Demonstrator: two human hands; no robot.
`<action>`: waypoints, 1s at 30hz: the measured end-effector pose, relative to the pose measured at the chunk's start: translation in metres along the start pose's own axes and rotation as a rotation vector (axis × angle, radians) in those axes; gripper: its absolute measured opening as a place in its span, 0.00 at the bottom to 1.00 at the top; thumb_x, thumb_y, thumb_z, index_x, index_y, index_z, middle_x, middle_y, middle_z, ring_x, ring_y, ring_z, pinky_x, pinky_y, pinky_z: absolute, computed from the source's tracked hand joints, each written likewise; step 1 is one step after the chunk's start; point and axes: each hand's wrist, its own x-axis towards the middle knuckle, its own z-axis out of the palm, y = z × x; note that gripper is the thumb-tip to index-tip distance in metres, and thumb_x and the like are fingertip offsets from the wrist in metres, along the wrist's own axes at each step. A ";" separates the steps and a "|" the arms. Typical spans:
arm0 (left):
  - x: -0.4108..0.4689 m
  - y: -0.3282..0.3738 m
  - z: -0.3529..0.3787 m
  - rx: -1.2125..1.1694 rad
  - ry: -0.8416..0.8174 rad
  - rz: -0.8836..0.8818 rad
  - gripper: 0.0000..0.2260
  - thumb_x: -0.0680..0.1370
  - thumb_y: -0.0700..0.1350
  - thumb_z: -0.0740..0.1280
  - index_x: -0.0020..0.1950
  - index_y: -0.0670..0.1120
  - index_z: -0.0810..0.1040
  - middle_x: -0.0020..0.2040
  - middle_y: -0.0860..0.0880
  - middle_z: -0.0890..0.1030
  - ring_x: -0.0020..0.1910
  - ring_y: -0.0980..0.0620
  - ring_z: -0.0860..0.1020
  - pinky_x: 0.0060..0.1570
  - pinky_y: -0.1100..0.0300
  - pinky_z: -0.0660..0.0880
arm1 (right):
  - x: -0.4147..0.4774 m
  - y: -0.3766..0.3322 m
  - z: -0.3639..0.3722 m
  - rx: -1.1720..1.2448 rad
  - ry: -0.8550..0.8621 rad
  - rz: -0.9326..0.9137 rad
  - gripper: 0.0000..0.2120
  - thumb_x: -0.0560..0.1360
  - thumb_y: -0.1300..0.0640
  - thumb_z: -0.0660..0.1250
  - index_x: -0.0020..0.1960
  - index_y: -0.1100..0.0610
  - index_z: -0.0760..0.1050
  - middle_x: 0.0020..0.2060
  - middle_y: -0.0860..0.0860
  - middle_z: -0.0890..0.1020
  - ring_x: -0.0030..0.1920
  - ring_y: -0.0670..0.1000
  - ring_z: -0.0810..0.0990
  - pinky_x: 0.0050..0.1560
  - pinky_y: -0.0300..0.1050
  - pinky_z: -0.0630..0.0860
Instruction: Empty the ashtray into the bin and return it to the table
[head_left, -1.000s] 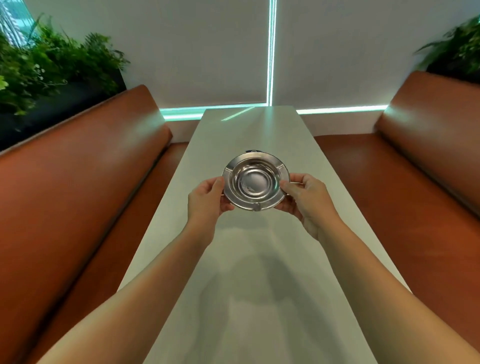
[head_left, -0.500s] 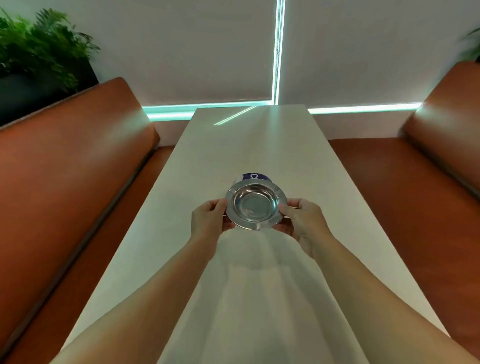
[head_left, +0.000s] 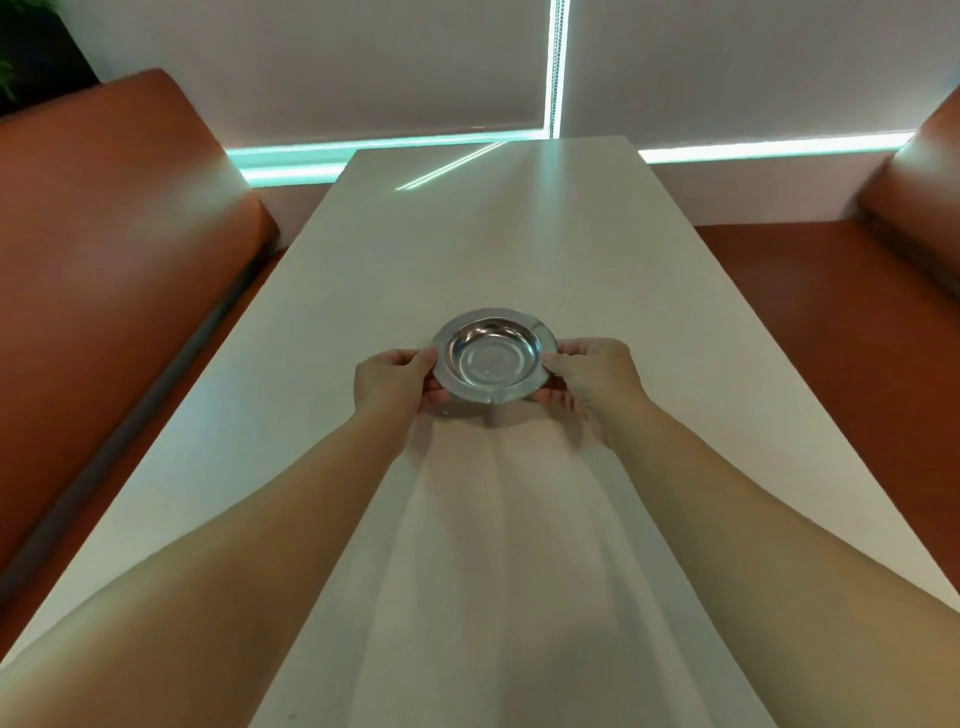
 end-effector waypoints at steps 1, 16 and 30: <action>0.004 -0.002 0.001 0.012 -0.001 0.005 0.07 0.74 0.41 0.66 0.36 0.43 0.76 0.30 0.46 0.77 0.18 0.57 0.75 0.25 0.65 0.78 | 0.004 0.000 0.001 -0.010 0.007 0.004 0.09 0.71 0.69 0.64 0.34 0.61 0.74 0.34 0.58 0.79 0.31 0.53 0.81 0.33 0.46 0.82; 0.025 -0.009 0.004 0.108 0.079 0.046 0.05 0.73 0.42 0.68 0.38 0.42 0.77 0.30 0.45 0.78 0.16 0.57 0.74 0.29 0.62 0.80 | 0.019 0.011 0.005 -0.199 0.046 -0.034 0.13 0.70 0.67 0.64 0.30 0.55 0.75 0.31 0.57 0.81 0.36 0.59 0.83 0.48 0.55 0.81; -0.006 -0.014 -0.020 0.108 0.140 0.048 0.10 0.76 0.47 0.62 0.43 0.41 0.77 0.31 0.46 0.75 0.26 0.50 0.74 0.37 0.56 0.77 | -0.003 0.021 -0.004 -0.101 0.123 -0.017 0.15 0.71 0.62 0.64 0.57 0.59 0.72 0.32 0.52 0.79 0.31 0.49 0.79 0.53 0.53 0.80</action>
